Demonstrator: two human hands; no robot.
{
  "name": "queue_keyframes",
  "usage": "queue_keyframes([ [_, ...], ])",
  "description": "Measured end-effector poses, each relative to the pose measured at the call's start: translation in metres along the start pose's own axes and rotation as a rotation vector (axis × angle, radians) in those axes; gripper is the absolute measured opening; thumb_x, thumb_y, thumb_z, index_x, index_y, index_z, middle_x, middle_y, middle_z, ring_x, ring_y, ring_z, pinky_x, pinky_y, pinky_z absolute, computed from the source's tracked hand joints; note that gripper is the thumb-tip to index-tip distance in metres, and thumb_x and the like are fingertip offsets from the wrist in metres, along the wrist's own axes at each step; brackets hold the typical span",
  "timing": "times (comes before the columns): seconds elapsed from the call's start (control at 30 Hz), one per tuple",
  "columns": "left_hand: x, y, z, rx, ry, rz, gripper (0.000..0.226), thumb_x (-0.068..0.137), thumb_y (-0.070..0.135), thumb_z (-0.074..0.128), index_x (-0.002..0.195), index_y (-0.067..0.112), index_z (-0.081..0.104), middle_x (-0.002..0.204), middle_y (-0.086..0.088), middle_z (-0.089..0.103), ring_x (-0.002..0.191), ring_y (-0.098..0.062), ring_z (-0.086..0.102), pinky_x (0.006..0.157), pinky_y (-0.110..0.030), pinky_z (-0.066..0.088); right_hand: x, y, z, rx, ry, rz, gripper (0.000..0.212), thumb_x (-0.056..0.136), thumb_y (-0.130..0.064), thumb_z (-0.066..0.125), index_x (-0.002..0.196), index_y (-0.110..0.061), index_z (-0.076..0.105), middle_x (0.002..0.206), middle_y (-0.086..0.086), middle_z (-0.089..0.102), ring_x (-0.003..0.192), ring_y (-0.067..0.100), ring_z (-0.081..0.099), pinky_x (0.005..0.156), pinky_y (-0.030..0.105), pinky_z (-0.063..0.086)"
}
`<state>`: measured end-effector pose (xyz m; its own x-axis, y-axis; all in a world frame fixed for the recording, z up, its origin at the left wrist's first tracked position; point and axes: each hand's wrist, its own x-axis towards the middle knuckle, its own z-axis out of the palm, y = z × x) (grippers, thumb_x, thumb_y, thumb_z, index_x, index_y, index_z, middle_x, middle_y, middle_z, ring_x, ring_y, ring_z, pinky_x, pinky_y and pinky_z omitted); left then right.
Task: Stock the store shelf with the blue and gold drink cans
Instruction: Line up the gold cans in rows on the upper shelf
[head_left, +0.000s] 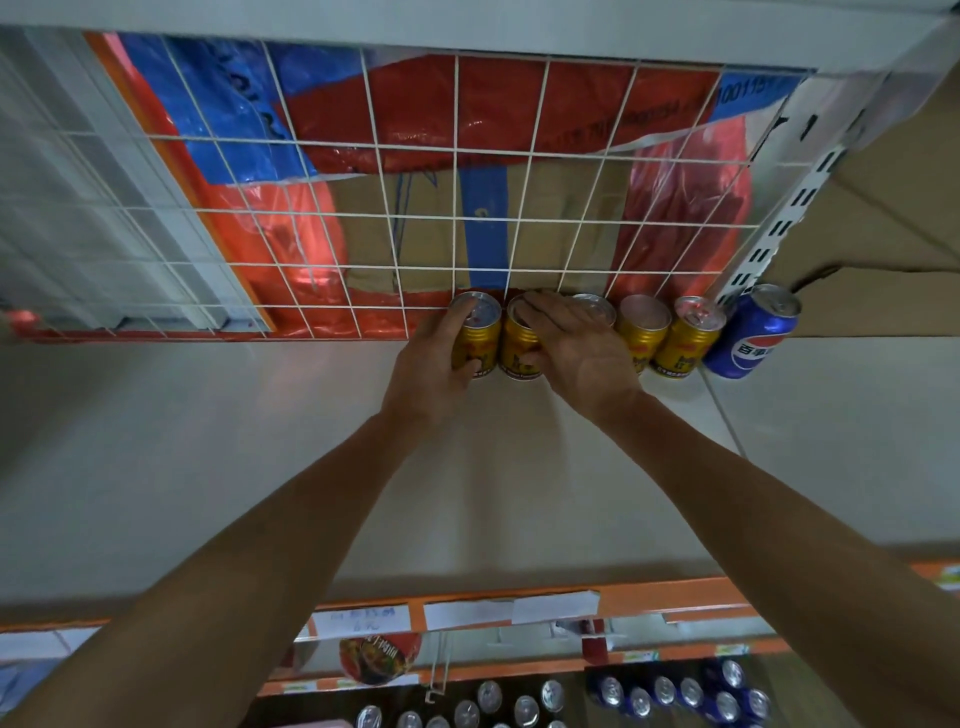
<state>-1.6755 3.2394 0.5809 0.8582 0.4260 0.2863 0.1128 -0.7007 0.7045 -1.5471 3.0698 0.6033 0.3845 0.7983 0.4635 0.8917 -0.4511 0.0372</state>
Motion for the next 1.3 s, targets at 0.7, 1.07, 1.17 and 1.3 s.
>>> queue_keyframes([
  [0.7,-0.007,0.007,-0.019,0.068,-0.106,0.006,0.087,0.087,0.017,0.075,0.157,0.028,0.026,0.156,-0.009,0.038,0.138,-0.030,0.044,0.106,-0.048,0.047,-0.007,-0.021,-0.020,-0.016,-0.037,0.033,0.074,0.078,-0.012,0.079,0.145,-0.007,0.049,0.149,0.012,0.050,0.142,0.031,0.040,0.115,0.046,0.030],
  [1.07,-0.111,0.028,-0.071,0.245,-0.128,0.034,0.084,0.092,0.019,0.067,0.160,0.023,0.018,0.163,-0.008,0.027,0.142,-0.031,0.037,0.103,-0.045,0.048,-0.066,-0.101,-0.075,0.087,-0.200,0.079,0.072,0.084,-0.022,0.077,0.146,-0.004,0.046,0.148,0.016,0.049,0.135,0.035,0.048,0.112,0.046,0.036],
  [1.17,-0.156,0.034,-0.085,0.277,-0.129,0.009,0.075,0.095,0.026,0.062,0.159,0.021,0.024,0.164,-0.008,0.026,0.144,-0.030,0.035,0.110,-0.042,0.041,-0.087,-0.129,-0.088,0.137,-0.266,0.080,0.071,0.090,-0.026,0.070,0.151,-0.007,0.038,0.154,0.014,0.042,0.140,0.034,0.042,0.115,0.045,0.033],
  [1.3,-0.221,0.040,-0.101,0.313,-0.076,0.017,0.068,0.093,0.026,0.066,0.153,0.012,0.038,0.158,-0.015,0.038,0.141,-0.035,0.040,0.113,-0.048,0.040,-0.116,-0.163,-0.094,0.200,-0.278,0.022,0.070,0.091,-0.026,0.068,0.152,-0.007,0.037,0.154,0.013,0.043,0.139,0.033,0.042,0.114,0.042,0.033],
])
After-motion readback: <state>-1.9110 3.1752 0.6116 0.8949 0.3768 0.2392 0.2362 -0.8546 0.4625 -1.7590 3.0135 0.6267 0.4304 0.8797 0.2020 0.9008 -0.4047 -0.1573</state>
